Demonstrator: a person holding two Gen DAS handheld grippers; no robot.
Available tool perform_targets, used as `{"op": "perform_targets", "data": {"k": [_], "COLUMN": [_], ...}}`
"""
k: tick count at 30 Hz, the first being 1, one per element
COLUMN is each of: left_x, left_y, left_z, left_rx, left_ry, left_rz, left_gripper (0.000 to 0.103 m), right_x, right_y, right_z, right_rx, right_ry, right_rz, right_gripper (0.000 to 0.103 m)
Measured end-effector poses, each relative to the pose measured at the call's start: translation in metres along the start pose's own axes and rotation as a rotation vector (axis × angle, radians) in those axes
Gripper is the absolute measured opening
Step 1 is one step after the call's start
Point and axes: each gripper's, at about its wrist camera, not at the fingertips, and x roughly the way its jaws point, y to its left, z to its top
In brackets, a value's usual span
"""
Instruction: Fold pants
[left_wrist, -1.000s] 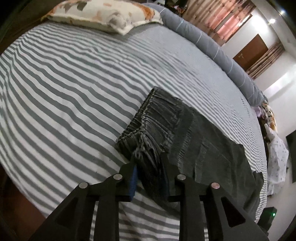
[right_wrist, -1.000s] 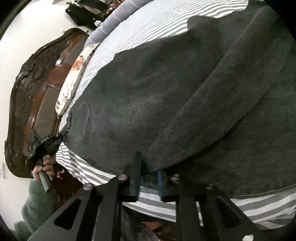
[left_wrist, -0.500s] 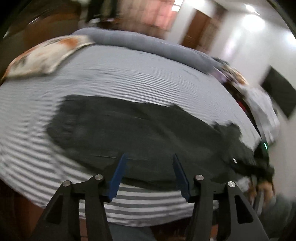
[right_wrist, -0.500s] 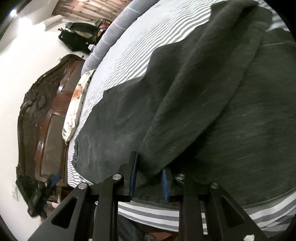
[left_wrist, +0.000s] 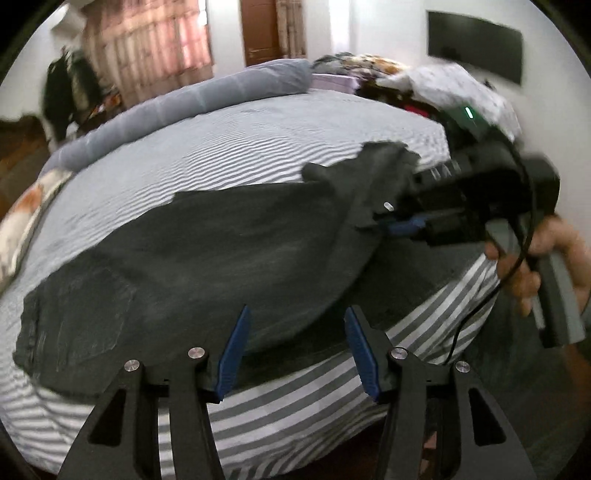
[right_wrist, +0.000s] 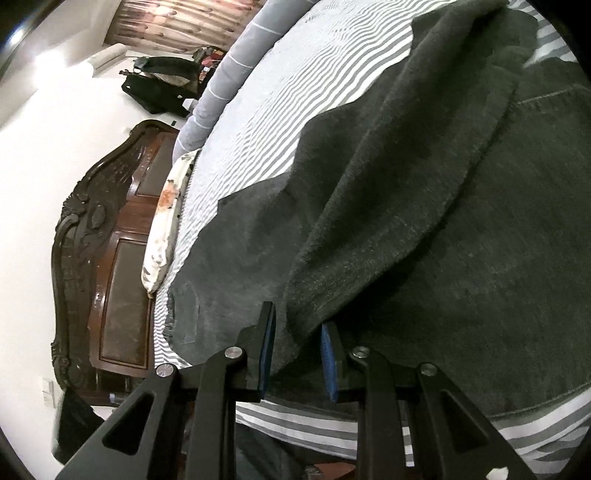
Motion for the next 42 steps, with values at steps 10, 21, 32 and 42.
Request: {"op": "perform_targets", "data": {"k": [10,21,32,42], "left_x": [0.054,0.079,0.070,0.074], "left_y": [-0.021,-0.020,-0.011,-0.011], "left_z": [0.013,0.023,0.032,0.034], "left_rx": [0.059,0.006,-0.053,-0.060], "left_ry": [0.031,0.073,0.078,0.091], "left_rz": [0.086,0.050,0.028,0.033], "left_gripper": [0.054,0.006,0.005,0.005], "right_x": [0.001,-0.011,-0.062,-0.091], "right_y": [-0.002,-0.044,-0.108,-0.150], "right_z": [0.010,0.042,0.109,0.167], "right_rx": [0.029,0.119,0.222,0.292], "right_ry": [0.009,-0.071,-0.287,-0.359], "right_rz": [0.050,0.061,0.005,-0.049], "right_gripper": [0.023,0.023,0.023,0.012]}}
